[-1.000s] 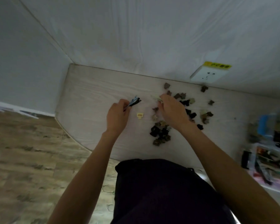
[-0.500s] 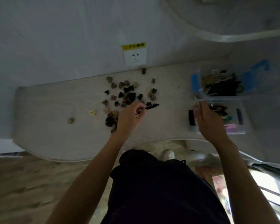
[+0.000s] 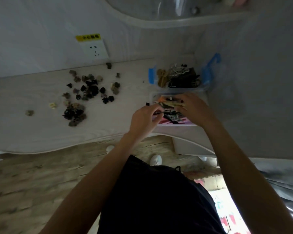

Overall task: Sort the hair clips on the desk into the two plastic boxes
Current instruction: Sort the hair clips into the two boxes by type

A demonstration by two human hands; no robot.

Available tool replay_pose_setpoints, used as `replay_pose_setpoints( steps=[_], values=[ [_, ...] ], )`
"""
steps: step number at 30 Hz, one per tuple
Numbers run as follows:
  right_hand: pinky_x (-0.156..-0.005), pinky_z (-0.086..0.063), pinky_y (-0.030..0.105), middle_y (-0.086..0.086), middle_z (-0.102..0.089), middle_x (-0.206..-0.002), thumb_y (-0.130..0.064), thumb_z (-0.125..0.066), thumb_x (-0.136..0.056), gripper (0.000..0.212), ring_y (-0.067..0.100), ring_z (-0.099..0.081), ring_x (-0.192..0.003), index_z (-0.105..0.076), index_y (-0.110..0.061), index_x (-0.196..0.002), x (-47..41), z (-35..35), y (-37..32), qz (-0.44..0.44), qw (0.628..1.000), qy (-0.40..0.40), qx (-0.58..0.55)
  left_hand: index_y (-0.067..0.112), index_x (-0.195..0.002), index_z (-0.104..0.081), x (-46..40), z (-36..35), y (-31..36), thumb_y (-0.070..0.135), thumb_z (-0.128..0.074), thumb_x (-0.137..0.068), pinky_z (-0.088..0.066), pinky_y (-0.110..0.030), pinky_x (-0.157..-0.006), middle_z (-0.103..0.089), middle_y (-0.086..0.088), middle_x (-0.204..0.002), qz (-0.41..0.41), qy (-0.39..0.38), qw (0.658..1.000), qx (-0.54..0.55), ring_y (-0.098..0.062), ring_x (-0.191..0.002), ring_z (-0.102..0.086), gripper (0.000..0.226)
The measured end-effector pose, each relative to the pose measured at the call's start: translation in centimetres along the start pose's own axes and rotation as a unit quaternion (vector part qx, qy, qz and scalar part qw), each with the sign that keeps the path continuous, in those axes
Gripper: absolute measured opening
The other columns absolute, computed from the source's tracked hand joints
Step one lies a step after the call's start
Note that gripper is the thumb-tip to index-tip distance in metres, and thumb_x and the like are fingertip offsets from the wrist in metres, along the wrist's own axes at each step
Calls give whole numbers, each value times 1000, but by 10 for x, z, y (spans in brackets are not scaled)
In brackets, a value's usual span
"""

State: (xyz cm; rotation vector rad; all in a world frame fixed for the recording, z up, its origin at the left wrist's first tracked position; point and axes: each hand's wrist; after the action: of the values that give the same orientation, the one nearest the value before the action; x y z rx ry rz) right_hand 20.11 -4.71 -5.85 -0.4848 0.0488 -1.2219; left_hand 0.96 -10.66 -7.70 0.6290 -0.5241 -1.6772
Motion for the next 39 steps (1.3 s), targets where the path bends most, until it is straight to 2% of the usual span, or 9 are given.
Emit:
replay_pose_setpoints(
  steps=[4,7,12,15,20,25,29,34,39],
  values=[
    [-88,-40,33,14,-55,-120,0,-48,-86,34,29,-51,-110,-55,-8,-118,17,-2,4,6,994,90,-54,22,-93,-67,-17,-16,12,30,-63,-82,-51,-33,-70,-72,3,-86,-54,7,997,-52,-16,-74,-64,13],
    [-85,-42,34,14,-59,-114,1,-44,-87,33,30,-53,-104,-57,-8,-115,33,-5,5,-15,986,140,-87,24,-106,-65,-28,-28,16,37,-65,-80,-40,-37,-90,-69,2,-107,-66,-24,991,-111,-20,-103,-60,29],
    [-105,-34,40,8,-58,-128,-13,-42,-88,35,28,-47,-121,-60,-11,-119,33,-28,6,90,993,54,-56,22,-112,-62,-18,-24,-9,35,-52,-85,-37,-38,-101,-63,0,-121,-51,13,990,-132,-21,-117,-53,31],
    [-105,-34,39,5,-60,-126,-24,-38,-91,36,27,-48,-122,-62,-13,-116,28,-38,5,88,996,-1,-14,21,-111,-61,-3,-12,-35,32,-47,-86,-40,-41,-101,-60,-1,-125,-30,21,992,-119,-23,-118,-52,31],
    [-99,-35,36,8,-64,-119,-35,-23,-87,52,28,-53,-112,-67,-11,-104,28,-32,-7,66,996,54,-10,18,-122,-57,14,11,-54,30,-40,-90,-37,-34,-102,-56,-2,-130,-23,-13,999,-31,-19,-123,-46,37],
    [-98,-40,39,10,-62,-115,-24,-37,-90,35,26,-53,-109,-62,-9,-109,5,-45,-81,138,979,103,-106,14,-118,-59,48,55,-97,29,-46,-88,-41,-32,-98,-61,-5,-121,77,121,989,-25,-17,-114,-49,35],
    [-108,-27,33,12,-42,-139,-21,-49,-92,37,25,-35,-129,-49,-14,-128,-31,-84,-141,150,978,31,-142,12,-126,-51,88,93,-159,38,-57,-83,-34,-37,-104,-50,-12,-133,190,192,959,-81,-26,-124,-43,51],
    [-116,-7,46,17,-9,-155,-35,-51,-91,61,37,-6,-142,-24,-20,-144,-106,-125,-176,50,995,-5,-88,9,-142,-28,126,140,-238,66,-54,-70,-18,-54,-111,-17,-26,-150,397,225,886,-87,-42,-139,-14,96],
    [-118,0,47,17,0,-156,-36,-50,-92,67,35,3,-143,-14,-21,-147,-153,-131,-182,-80,986,27,-141,10,-147,-13,117,169,-289,52,-62,-80,-11,-50,-117,-5,-20,-155,457,207,864,-24,-35,-144,-3,92]
  ],
)
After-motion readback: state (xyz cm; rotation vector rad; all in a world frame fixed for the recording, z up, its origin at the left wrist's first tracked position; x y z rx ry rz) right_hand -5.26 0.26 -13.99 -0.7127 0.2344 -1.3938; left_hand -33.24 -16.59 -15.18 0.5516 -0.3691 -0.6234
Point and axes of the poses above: each hand's wrist, its own x-axis away from the middle knuckle, its own z-axis out of the back of the hand, y = z × x
